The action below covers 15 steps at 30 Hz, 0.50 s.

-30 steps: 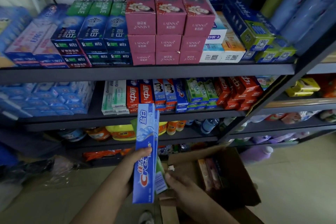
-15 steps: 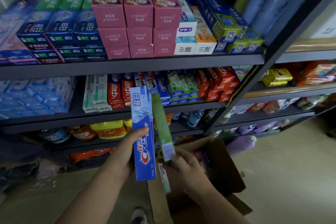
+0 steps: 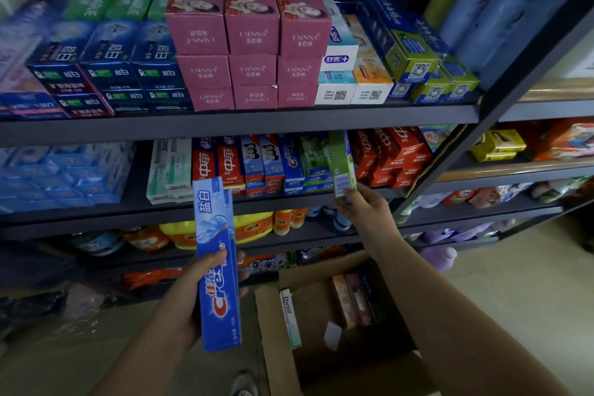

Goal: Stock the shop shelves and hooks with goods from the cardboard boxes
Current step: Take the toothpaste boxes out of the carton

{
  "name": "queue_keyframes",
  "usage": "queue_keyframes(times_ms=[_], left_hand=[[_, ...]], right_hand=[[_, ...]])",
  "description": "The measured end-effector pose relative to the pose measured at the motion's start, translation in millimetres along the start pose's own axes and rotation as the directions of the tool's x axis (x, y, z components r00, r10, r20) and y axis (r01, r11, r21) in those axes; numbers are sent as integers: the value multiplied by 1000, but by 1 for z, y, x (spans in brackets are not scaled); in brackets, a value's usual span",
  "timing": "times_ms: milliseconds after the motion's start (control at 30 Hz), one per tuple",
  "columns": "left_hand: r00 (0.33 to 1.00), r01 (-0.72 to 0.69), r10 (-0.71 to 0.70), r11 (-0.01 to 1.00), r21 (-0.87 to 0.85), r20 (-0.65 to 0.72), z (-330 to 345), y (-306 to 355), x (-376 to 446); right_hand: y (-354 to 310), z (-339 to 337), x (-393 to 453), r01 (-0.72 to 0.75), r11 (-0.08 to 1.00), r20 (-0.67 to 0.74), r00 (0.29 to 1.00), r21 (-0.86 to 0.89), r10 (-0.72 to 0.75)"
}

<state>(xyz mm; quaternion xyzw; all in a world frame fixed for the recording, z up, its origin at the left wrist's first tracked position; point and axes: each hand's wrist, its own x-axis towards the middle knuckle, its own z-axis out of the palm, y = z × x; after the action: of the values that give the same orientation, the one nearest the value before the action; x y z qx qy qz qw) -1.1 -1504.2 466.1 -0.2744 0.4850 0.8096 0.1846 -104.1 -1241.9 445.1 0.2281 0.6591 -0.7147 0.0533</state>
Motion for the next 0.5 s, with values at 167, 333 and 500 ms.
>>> queue_keyframes(times_ms=[167, 333, 500], left_hand=[[1000, -5, 5, 1000, -12, -22, -12, 3, 1], [1000, 6, -6, 1000, -14, -19, -21, 2, 2], [999, 7, -8, 1000, -11, -38, -25, 2, 5]], right_hand=[[0, 5, 19, 68, 928, -110, 987, -366, -116], [-13, 9, 33, 87, 786, -144, 965, -613, -220], [-18, 15, 40, 92, 711, -87, 973, -697, -212]])
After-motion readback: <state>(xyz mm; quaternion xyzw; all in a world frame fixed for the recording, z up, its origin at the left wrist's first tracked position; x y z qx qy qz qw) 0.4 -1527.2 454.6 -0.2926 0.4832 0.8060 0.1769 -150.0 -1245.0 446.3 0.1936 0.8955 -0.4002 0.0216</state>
